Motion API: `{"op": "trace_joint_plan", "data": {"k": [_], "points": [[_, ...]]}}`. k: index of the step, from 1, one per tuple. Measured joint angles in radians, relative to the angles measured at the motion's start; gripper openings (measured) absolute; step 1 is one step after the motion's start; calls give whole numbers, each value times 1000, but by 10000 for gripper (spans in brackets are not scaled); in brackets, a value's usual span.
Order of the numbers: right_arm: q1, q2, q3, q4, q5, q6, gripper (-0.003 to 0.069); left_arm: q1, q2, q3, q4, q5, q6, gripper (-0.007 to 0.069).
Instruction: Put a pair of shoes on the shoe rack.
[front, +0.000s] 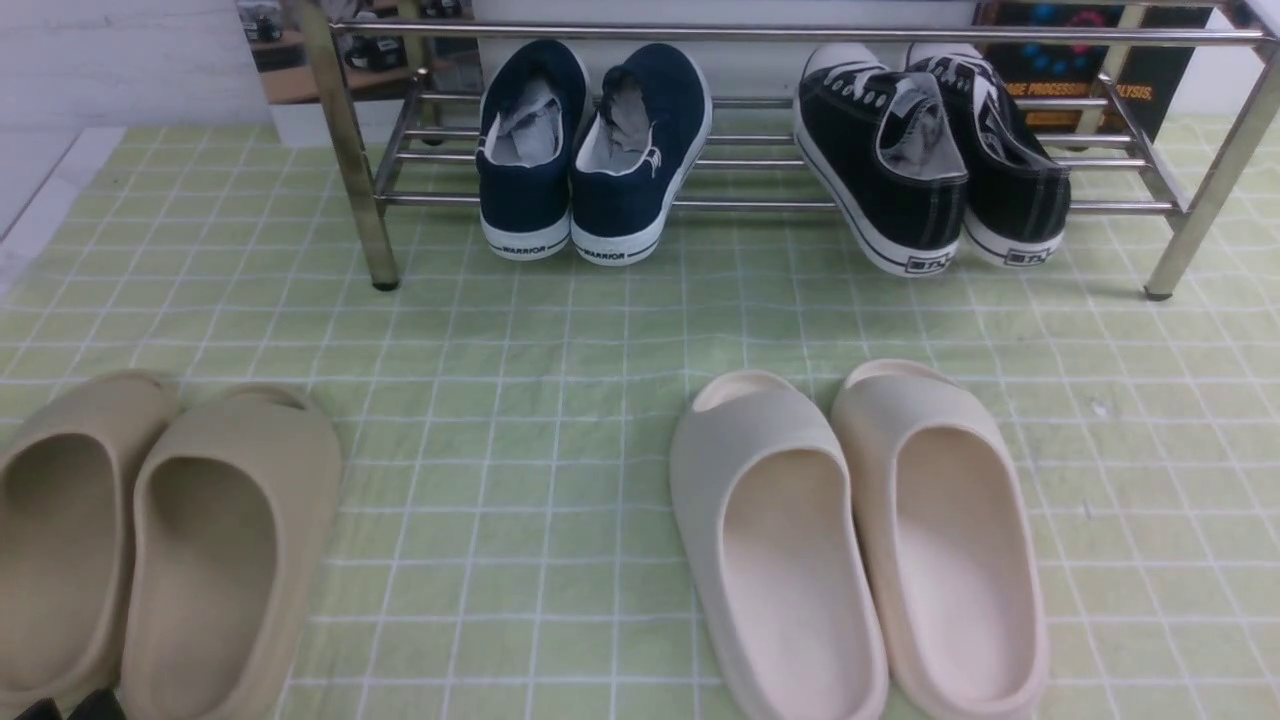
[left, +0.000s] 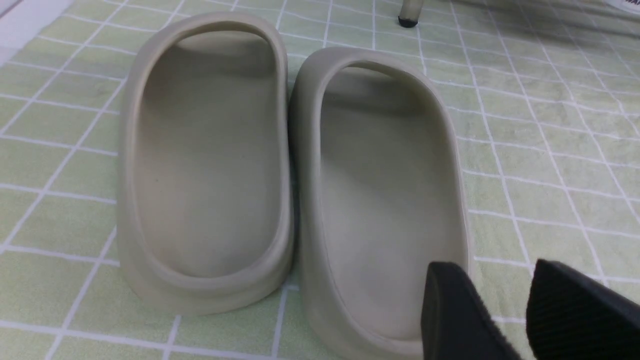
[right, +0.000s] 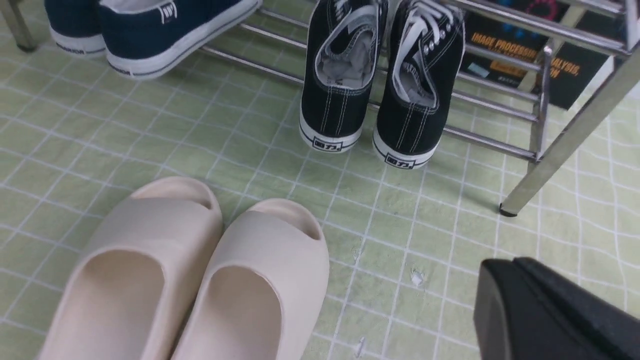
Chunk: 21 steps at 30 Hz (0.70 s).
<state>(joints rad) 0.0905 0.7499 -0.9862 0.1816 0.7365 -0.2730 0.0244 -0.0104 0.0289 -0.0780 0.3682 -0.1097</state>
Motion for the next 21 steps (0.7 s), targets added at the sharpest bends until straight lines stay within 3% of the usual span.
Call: {"op": "trace_joint_plan", "data": {"k": [6,11,18,21], "points": [[0,-195,100,0,-29,2,8,0,0,0,0,0,0,238],[0,-308,105,12,52,2,13,0,0,0,0,0,0,238],[0,-352,105,4,94,2,15,0,0,0,0,0,0,238],[0,-352,105,55,91,3,12,0,0,0,0,0,0,238]]}}
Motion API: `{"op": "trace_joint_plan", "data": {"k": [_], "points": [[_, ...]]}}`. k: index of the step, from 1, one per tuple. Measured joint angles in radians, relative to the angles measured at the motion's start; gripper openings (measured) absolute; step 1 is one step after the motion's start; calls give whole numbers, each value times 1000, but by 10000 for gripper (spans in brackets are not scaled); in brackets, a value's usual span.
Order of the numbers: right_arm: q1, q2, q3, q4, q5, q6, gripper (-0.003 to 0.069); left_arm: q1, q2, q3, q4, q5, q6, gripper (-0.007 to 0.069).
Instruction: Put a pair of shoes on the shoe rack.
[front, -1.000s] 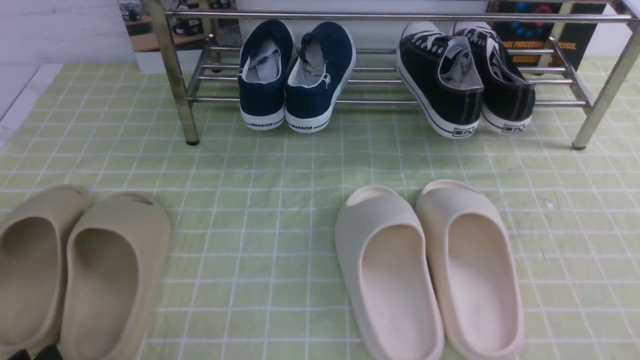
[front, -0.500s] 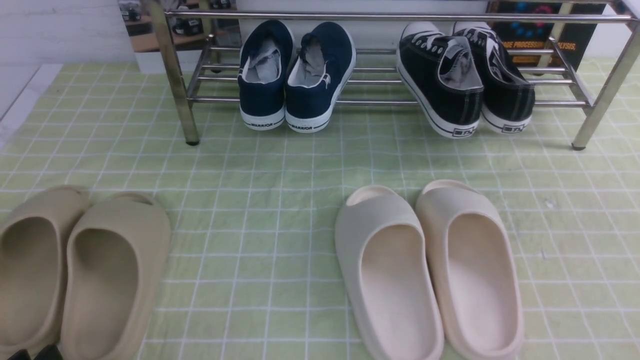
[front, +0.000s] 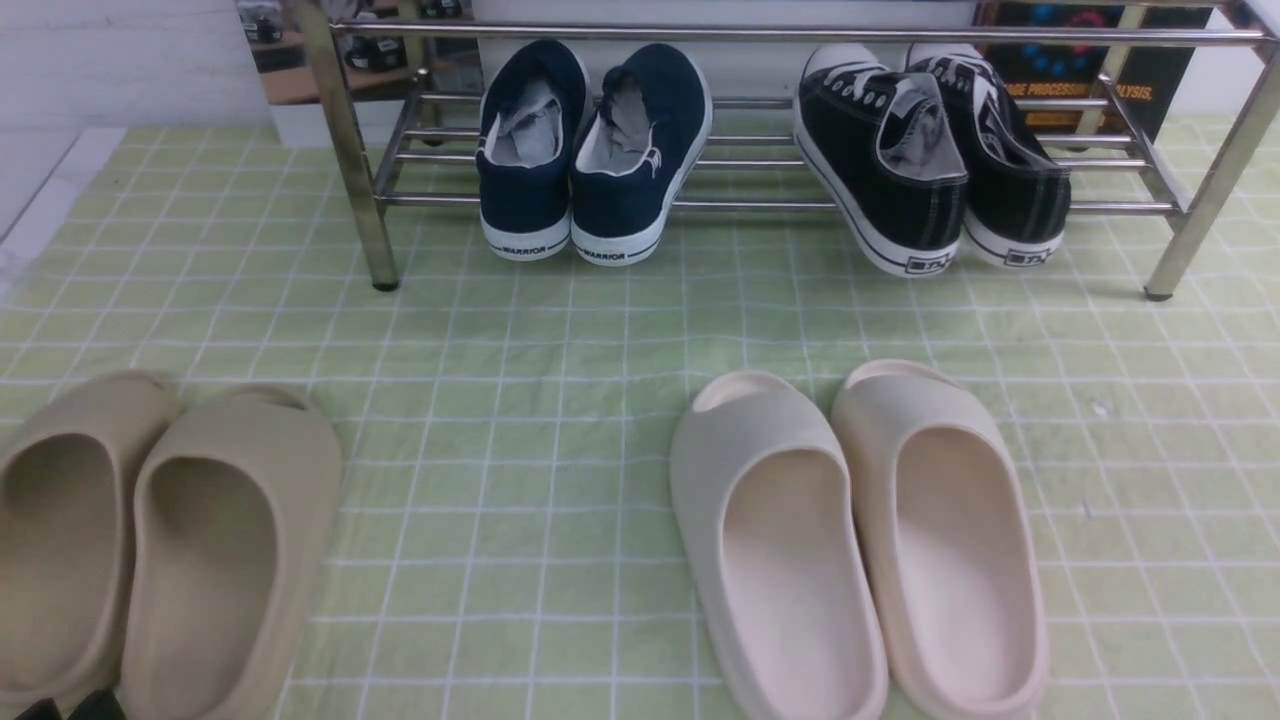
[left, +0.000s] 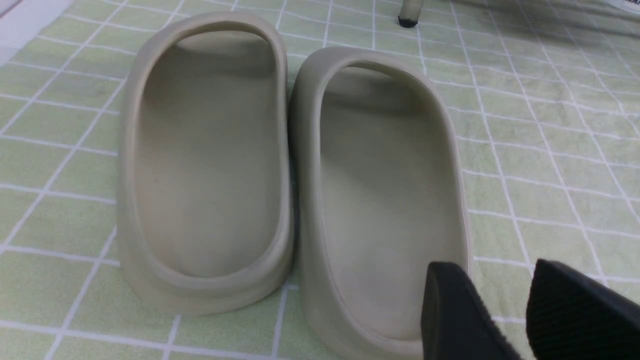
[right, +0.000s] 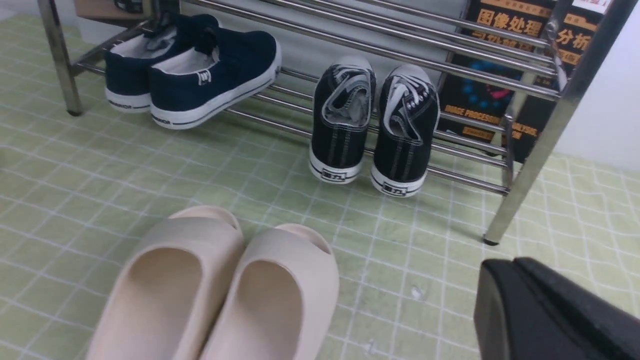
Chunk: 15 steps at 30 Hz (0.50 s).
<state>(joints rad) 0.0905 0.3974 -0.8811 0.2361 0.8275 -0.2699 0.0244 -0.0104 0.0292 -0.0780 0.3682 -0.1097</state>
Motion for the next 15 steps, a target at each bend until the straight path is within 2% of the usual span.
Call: {"op": "trace_joint_plan", "data": {"k": [4,8,11,15], "points": [[0,0,14,52,-47,0,-3,0,0,1,0,0,0,238],[0,-12,137,68,-209,0,-3,0,0,1,0,0,0,238],[0,-67,293,5,-371,24,-3,0,0,1,0,0,0,238],[-3,-144,463,-113,-502,112,-3,0,0,1,0,0,0,238]]}}
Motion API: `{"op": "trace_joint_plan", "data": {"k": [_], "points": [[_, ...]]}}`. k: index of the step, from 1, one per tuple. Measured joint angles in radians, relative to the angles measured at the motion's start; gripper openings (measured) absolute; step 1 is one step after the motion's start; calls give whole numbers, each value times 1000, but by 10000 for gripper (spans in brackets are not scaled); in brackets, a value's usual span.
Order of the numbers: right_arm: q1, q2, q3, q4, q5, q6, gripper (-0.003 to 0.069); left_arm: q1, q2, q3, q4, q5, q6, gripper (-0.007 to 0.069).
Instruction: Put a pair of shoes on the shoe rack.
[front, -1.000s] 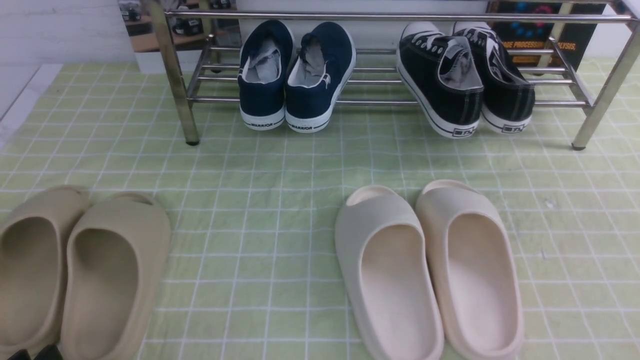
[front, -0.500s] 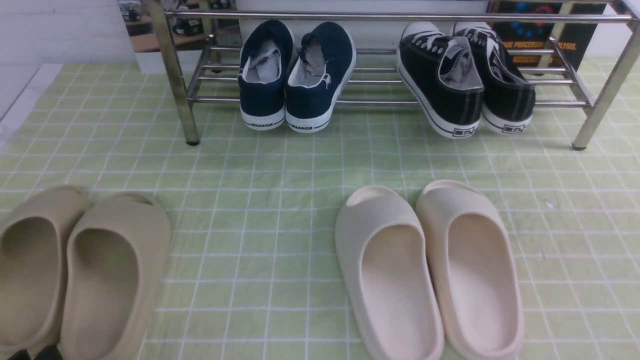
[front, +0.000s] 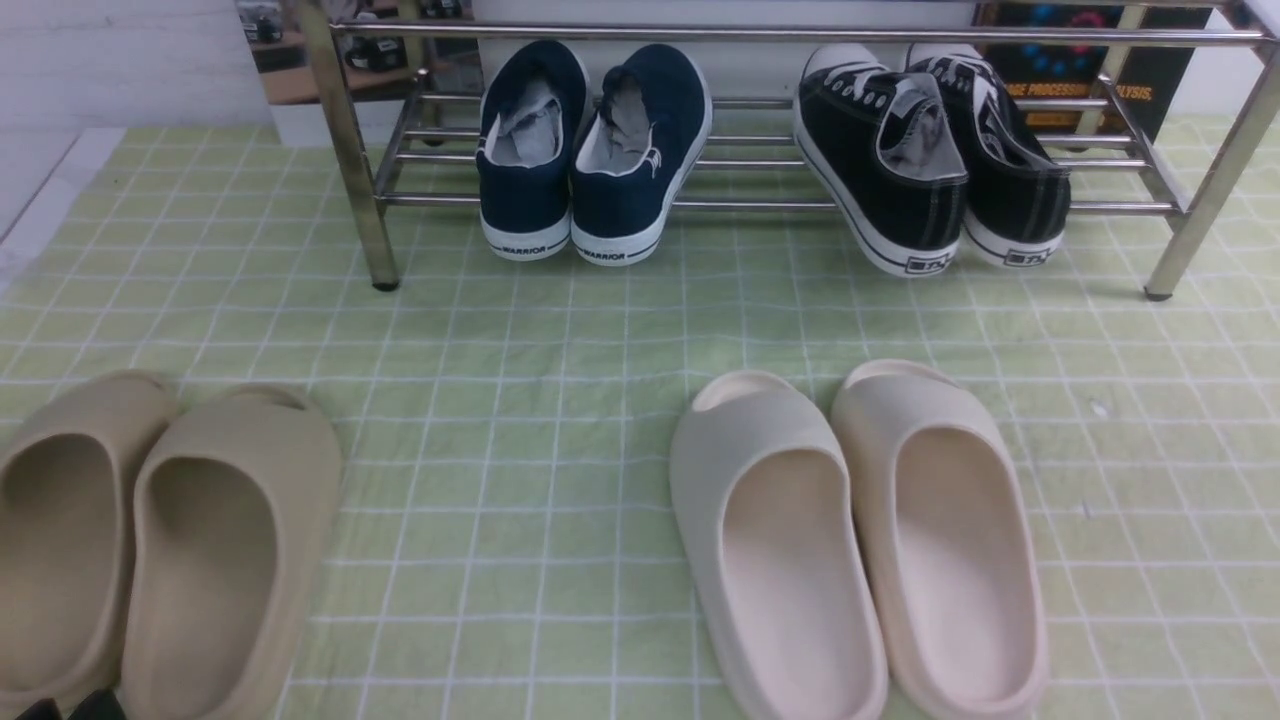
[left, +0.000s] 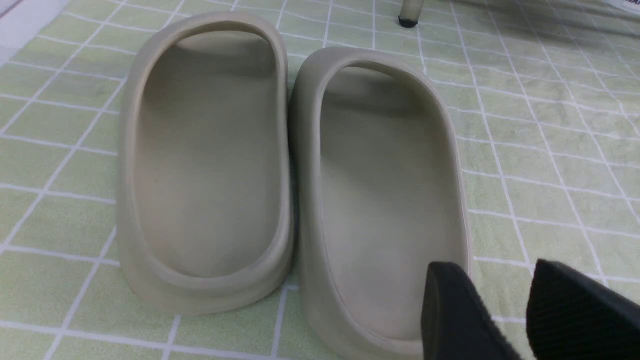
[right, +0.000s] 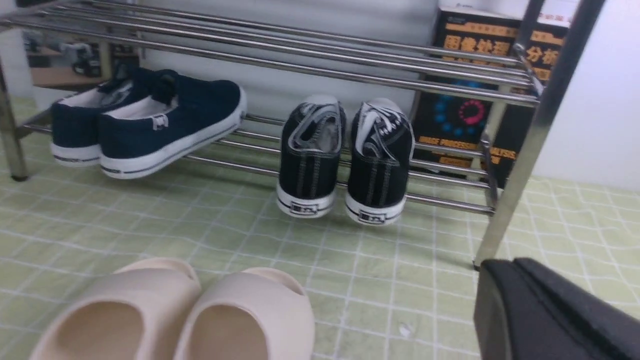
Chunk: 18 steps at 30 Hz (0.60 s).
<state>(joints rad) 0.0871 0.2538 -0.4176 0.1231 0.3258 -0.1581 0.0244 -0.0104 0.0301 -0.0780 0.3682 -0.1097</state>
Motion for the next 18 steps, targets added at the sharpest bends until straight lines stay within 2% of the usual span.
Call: {"op": "trace_joint_plan", "data": {"k": [2,8,12,18], "points": [[-26,-69,155,-114,-84,99,-3,0,0,0,0,0,0,238],[-153,-231,424,-230,-159,298,-3,0,0,0,0,0,0,238],[-200,-264,443,-236,-107,319,-3,0,0,0,0,0,0,238],[-204,-264,443,-228,8,322,-3,0,0,0,0,0,0,238]]}}
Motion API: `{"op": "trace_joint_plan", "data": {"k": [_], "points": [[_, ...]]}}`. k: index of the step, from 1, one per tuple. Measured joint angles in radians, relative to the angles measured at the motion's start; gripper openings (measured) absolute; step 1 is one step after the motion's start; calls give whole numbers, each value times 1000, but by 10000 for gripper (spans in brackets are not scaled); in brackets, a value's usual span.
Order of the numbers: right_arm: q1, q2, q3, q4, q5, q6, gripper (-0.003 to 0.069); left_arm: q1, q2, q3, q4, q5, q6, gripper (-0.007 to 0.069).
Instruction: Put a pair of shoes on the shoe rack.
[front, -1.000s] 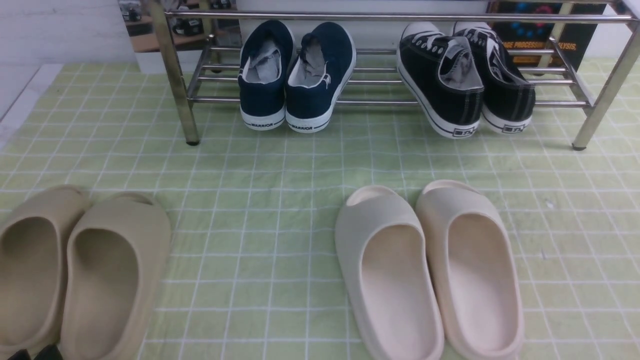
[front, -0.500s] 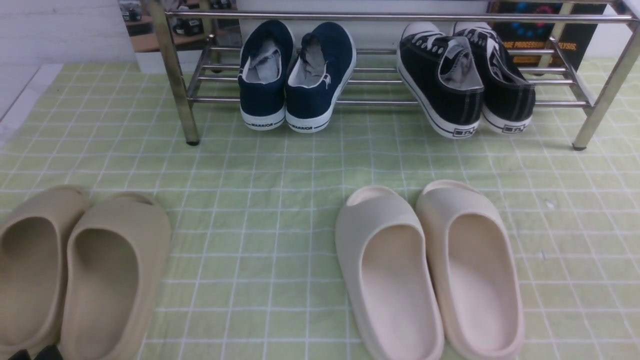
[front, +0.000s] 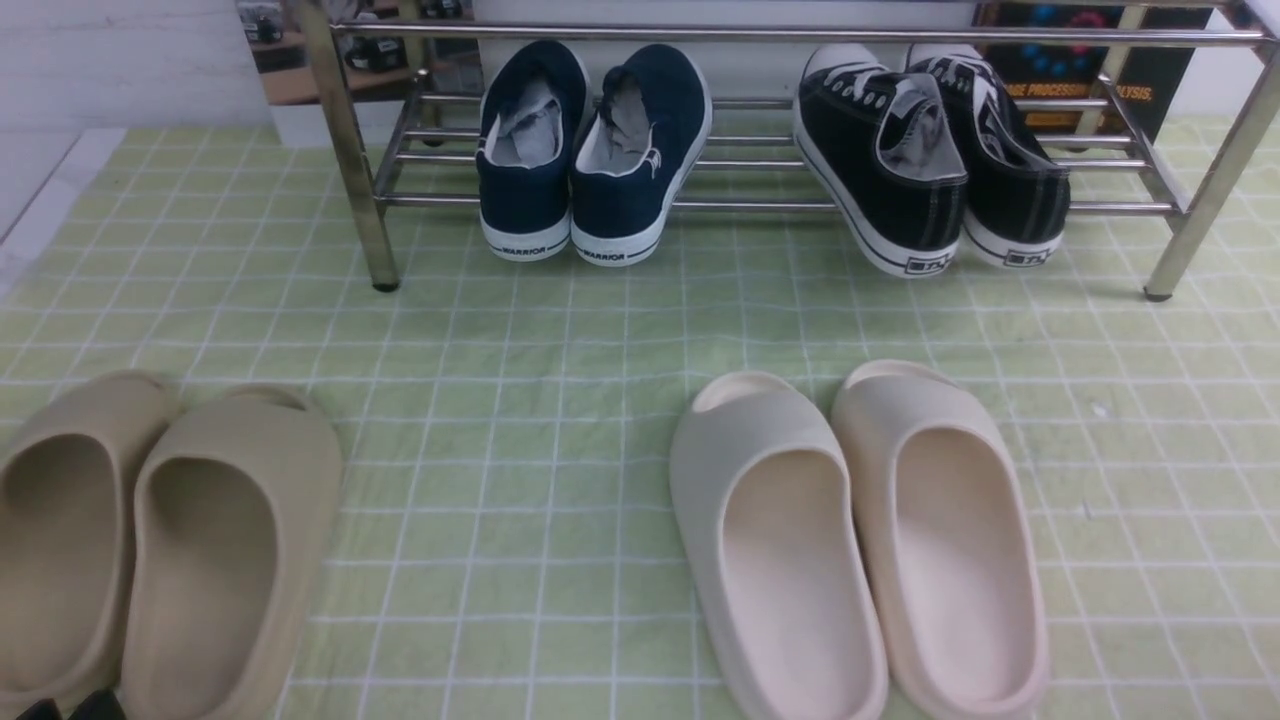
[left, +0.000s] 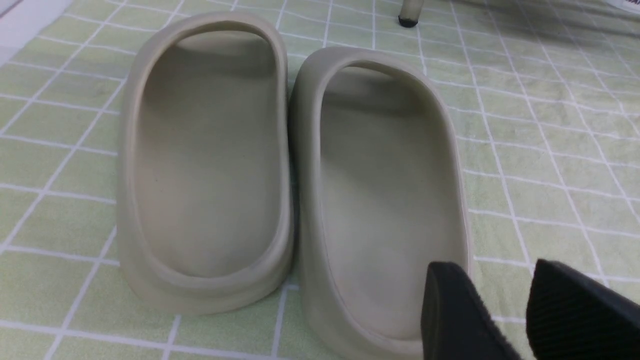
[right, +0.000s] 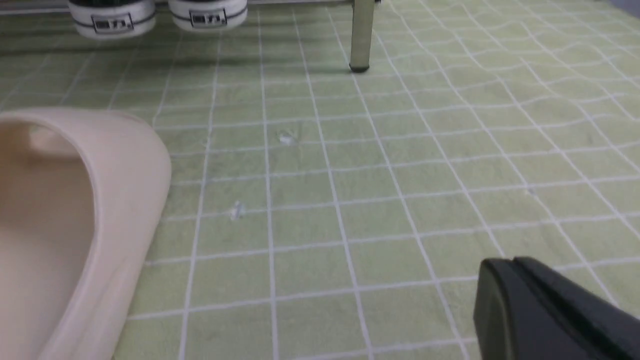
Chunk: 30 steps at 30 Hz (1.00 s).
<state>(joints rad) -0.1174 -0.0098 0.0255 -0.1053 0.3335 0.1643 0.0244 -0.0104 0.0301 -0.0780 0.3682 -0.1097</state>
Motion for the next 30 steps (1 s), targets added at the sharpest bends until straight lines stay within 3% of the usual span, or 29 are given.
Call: {"op": "trace_joint_plan", "data": {"k": [17,30], "points": [[1,0,-8,85,45,-94,-3,0,0,0,0,0,0,238],[88,0,-8,85,46,-94,-3,0,0,0,0,0,0,238]]}}
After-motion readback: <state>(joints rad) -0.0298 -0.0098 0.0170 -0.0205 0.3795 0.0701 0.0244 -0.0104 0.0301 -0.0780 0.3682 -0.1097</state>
